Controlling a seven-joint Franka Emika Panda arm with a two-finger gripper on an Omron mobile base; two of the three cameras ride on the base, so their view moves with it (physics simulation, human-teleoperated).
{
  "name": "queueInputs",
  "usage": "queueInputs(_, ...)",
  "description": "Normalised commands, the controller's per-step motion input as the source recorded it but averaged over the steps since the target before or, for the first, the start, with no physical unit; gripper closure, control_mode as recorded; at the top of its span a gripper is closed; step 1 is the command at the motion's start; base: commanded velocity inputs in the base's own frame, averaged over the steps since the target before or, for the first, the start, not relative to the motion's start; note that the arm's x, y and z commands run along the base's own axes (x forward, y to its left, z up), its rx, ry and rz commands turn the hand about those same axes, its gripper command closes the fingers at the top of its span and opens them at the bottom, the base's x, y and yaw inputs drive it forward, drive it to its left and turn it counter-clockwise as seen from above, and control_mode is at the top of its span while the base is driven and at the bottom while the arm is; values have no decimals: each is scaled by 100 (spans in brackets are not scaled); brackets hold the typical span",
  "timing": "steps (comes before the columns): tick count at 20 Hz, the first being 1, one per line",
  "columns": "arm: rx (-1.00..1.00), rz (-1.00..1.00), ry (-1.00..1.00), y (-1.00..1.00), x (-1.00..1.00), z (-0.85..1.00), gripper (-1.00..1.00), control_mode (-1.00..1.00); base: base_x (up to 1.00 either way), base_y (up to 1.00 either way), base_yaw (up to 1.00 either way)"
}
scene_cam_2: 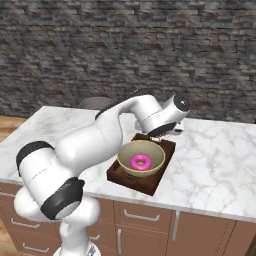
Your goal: Place the bowl with donut and the cupcake onto the tray.
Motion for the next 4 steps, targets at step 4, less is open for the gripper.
queueInputs(4, -22, 0, 0, 65, -30, -14, -100, -100, 0, 0, 0)
